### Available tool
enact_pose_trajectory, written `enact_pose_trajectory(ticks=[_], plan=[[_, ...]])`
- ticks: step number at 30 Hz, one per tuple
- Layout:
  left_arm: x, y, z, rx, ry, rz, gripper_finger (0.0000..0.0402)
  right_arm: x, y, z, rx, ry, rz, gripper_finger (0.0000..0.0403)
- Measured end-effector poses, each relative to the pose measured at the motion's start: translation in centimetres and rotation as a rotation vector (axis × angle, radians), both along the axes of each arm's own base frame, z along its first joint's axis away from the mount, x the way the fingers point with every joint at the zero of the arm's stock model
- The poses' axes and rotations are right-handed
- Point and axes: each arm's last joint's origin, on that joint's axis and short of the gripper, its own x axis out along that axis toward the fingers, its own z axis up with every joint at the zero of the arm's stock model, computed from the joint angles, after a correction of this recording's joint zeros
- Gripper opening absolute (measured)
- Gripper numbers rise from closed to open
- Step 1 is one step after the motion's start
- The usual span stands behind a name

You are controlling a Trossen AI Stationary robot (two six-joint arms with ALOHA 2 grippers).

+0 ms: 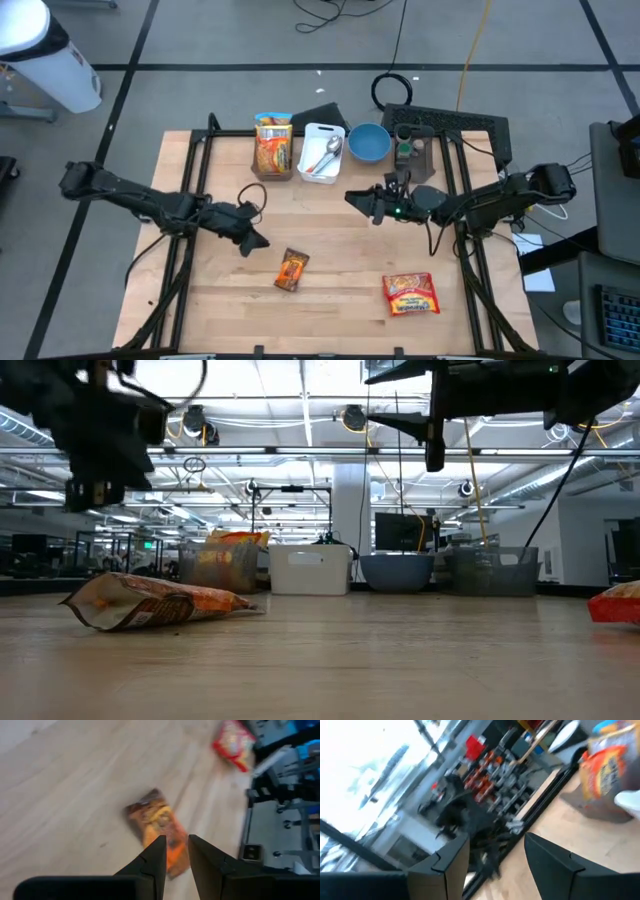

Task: Pick & Place Food Item
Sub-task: Put the orange spice pack into the right black bin

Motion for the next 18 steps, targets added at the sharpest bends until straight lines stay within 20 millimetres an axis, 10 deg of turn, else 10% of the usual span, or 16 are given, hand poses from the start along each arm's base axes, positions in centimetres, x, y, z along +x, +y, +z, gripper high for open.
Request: enact_pose_trajectory(ticks=[18], plan=[[3.9,5.4,-3.7,-0.203,0.063,-0.104,0.0088,0.2,-2.2,-0.4,-0.043,0.047,0.189,0.0183]])
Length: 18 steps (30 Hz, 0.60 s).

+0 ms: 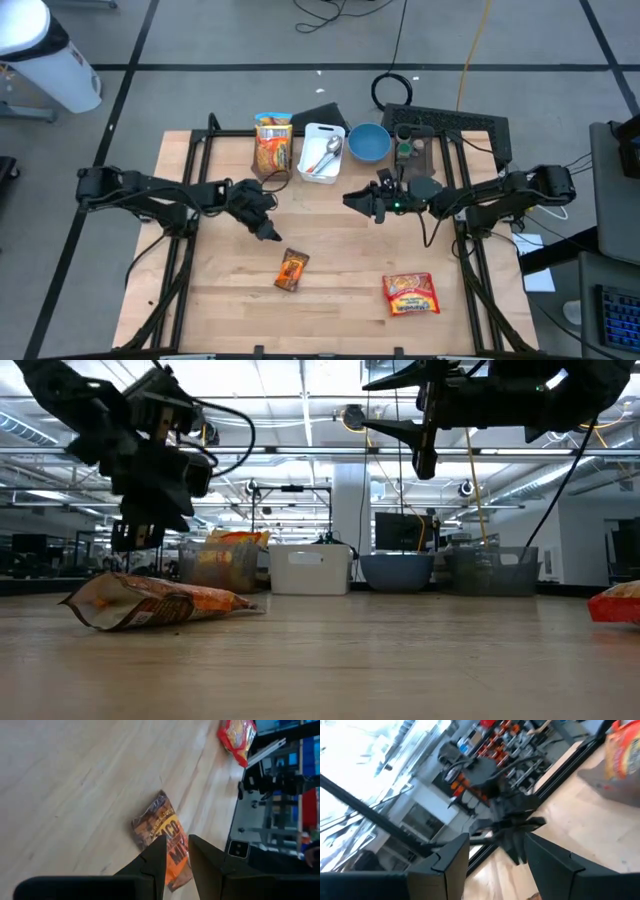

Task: Pick & Place Food Item
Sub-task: Put the orange spice pack into the right black bin

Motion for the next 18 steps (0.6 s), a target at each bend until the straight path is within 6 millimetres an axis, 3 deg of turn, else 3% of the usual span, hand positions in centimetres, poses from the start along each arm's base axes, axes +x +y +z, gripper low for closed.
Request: enact_pose_trajectory(ticks=[7,18], plan=[[0.7,0.5,-1.4,-0.030,0.026,-0.018,0.0088,0.0,0.0,0.0,-0.006,0.001,0.033,0.0183],[1.3,0.6,-1.9,-0.045,-0.002,-0.043,0.0088,0.0,0.0,0.0,-0.006,0.004,0.034,0.0183]])
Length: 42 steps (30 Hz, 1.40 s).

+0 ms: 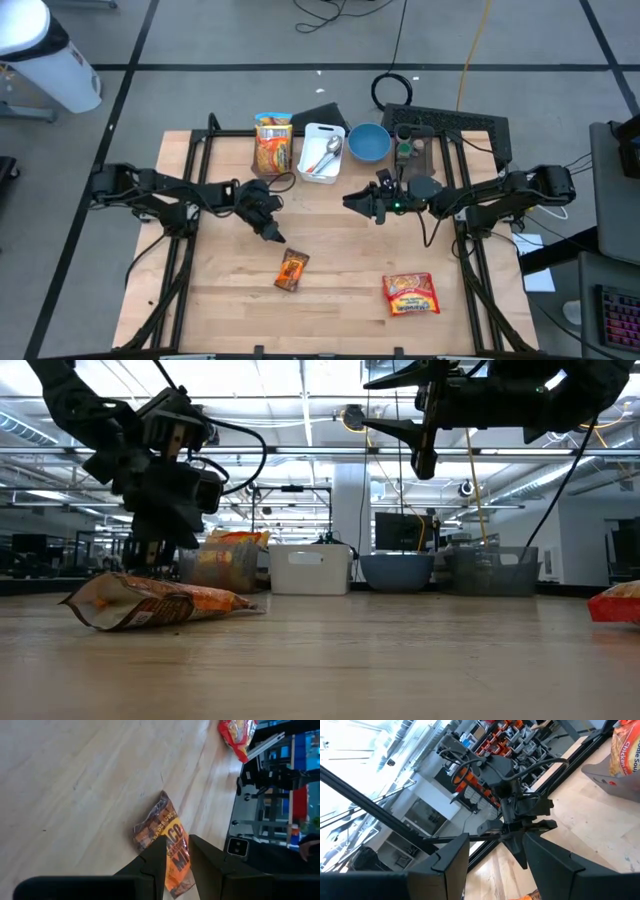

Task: Pick & Place Food Item
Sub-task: Put the orange spice pack into the right black bin

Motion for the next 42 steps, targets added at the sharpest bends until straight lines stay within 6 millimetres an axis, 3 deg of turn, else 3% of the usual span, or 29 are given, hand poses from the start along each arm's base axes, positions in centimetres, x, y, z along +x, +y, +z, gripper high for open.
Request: enact_pose_trajectory(ticks=[8,17,22,34,42], plan=[[0.1,0.3,0.3,-0.064,-0.010,0.006,0.0101,0.0,0.0,0.0,0.022,0.000,0.004,0.0183],[0.3,0.7,0.6,-0.102,-0.031,0.037,0.0225,0.0,0.1,0.0,0.024,0.001,0.036,0.0183],[0.1,0.4,0.3,-0.076,-0.003,0.013,0.0265,0.0,0.2,0.0,0.022,0.001,0.057,0.0183],[0.2,0.2,-1.8,-0.045,0.091,-0.012,0.0243,0.0,0.2,0.0,0.019,0.001,0.056,0.0183],[2.6,-0.3,-2.3,-0.004,0.082,-0.096,0.0244,0.0,0.2,-0.1,0.016,0.007,0.056,0.0183]])
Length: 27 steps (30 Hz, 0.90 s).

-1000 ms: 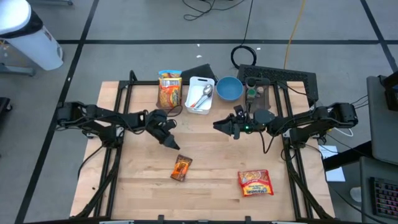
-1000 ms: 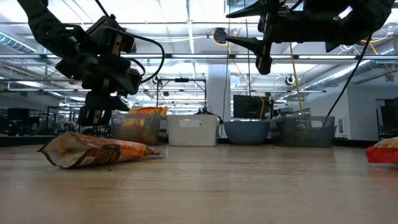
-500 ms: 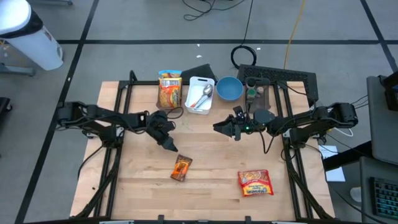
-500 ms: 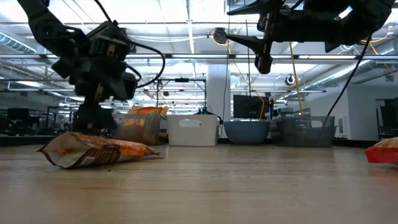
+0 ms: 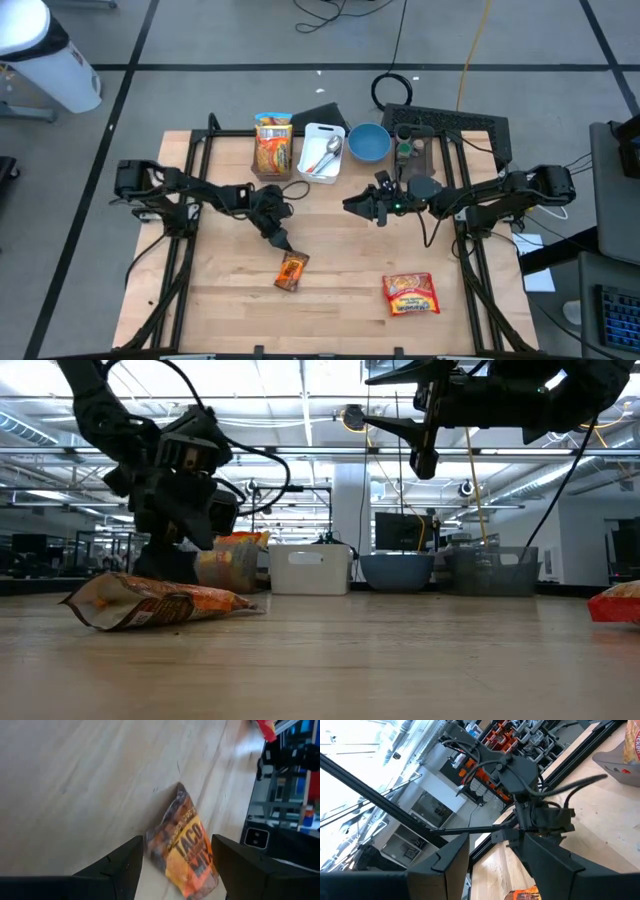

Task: Pick & Place Food Item
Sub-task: Put the orange spice pack into the right black bin

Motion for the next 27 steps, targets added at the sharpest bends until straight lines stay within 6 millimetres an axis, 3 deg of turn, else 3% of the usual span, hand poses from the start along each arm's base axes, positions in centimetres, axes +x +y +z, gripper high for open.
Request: enact_pose_trajectory(ticks=[11,27], plan=[[3.1,-0.1,-1.5,-0.018,0.006,-0.086,0.0246,0.0,0.0,-0.1,0.004,0.013,0.001,0.0183],[3.1,-1.0,-1.7,0.001,0.075,-0.232,0.0246,0.0,0.0,-0.2,-0.001,0.025,0.001,0.0183]])
